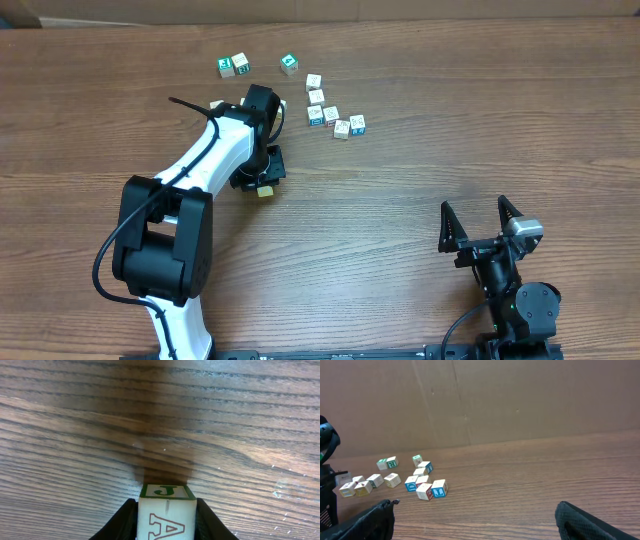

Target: Form a horizontal line

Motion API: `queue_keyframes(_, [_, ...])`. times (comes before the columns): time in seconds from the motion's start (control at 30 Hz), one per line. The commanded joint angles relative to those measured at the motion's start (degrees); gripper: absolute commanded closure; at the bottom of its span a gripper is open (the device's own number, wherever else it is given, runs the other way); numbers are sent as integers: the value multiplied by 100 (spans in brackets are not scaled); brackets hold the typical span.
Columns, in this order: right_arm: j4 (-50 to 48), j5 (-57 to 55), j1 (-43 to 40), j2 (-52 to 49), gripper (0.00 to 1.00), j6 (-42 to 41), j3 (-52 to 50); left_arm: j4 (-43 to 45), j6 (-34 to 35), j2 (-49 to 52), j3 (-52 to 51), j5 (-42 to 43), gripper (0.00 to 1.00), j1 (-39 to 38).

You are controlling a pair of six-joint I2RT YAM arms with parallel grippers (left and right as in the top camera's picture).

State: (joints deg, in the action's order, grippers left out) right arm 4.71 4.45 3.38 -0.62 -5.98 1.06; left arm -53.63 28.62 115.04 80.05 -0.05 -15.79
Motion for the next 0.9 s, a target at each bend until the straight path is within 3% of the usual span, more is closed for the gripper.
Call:
queue_keyframes(0.0, [-26,-33,-28,46,0,26,-59,109,122,184,-201,-205,73,-42])
queue_keyframes(0.47, [-26,-33,-28,46,0,26,-59,109,118,184,-201,-205,60,-42])
queue_keyframes(0.73, [-26,-33,-28,46,0,26,-59,107,118,184,-201,-205,41,-42])
queue_keyframes(0.87, [-26,-33,-28,46,0,26,-59,98,118,184,-201,-208,40,-42])
